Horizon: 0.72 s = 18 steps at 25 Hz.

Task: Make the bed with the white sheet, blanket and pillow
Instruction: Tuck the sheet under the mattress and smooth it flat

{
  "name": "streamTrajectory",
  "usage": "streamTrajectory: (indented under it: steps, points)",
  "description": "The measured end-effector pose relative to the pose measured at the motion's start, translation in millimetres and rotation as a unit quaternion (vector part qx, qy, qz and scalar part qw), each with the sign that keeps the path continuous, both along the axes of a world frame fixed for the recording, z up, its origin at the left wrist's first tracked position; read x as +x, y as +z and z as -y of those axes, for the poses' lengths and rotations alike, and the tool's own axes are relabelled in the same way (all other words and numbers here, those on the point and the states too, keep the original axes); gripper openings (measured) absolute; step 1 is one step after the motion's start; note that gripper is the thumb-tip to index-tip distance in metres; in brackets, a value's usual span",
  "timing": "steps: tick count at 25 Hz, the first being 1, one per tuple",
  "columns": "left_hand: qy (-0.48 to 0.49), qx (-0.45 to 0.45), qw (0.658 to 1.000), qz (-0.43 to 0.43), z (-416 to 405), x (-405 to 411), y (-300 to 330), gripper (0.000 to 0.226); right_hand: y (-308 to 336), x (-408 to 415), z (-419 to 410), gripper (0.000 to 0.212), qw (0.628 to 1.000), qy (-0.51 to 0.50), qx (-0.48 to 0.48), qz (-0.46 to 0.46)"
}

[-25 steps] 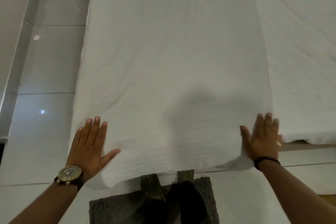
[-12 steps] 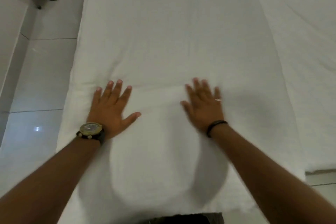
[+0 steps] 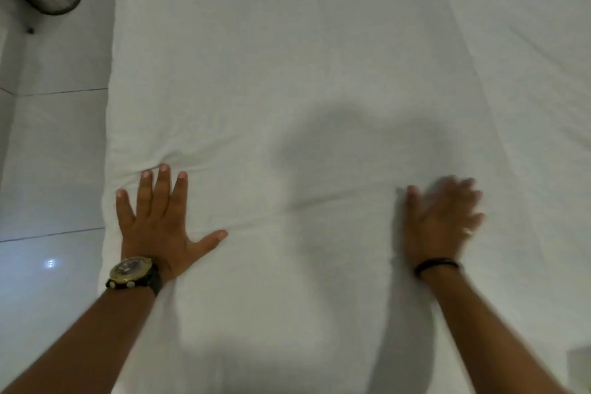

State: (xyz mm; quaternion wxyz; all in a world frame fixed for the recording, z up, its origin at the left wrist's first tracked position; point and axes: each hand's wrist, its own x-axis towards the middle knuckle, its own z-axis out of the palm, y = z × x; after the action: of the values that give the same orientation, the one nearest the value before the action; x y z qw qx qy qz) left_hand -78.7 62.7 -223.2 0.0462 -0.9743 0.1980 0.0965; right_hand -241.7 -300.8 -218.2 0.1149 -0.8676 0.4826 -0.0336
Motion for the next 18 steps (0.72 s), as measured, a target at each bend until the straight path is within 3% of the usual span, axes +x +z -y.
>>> streamTrajectory:
  steps: [2, 4, 5, 7, 9, 12, 14, 16, 18]
  points:
    - [0.002, -0.001, 1.0, -0.022, -1, 0, -6, 0.125, 5, 71, -98, 0.079, 0.976, 0.184, 0.011, 0.117]
    - [0.01, -0.018, 0.999, -0.039, -6, 5, -13, 0.124, 6, 133, -168, 0.063, 0.908, 0.407, 0.04, 0.092]
    - [0.012, -0.034, 0.998, -0.047, -6, 6, -17, 0.123, 1, 151, -164, 0.063, 0.888, 0.453, 0.041, 0.066]
    - [0.005, -0.05, 0.997, -0.055, -5, 6, -24, 0.123, -20, 150, -92, 0.076, 0.934, 0.355, -0.025, 0.025]
    - [-0.002, -0.073, 0.996, -0.058, -7, 8, -26, 0.125, -20, 102, -2, 0.094, 0.984, 0.147, -0.031, -0.092]
    - [-0.008, -0.101, 0.992, -0.075, -6, 12, -23, 0.126, 9, -9, 35, 0.113, 0.972, -0.156, 0.03, -0.175]
    - [-0.017, -0.101, 0.991, -0.083, -5, 11, -18, 0.126, 21, -28, -5, 0.114, 0.963, -0.211, 0.08, -0.145]
    - [-0.041, -0.097, 0.99, -0.089, -11, 10, -10, 0.125, 25, -7, -68, 0.107, 0.966, -0.236, 0.086, -0.055]
    - [-0.051, -0.094, 0.99, -0.089, -12, 11, -8, 0.123, 29, 41, -139, 0.091, 0.98, -0.18, 0.075, 0.047]
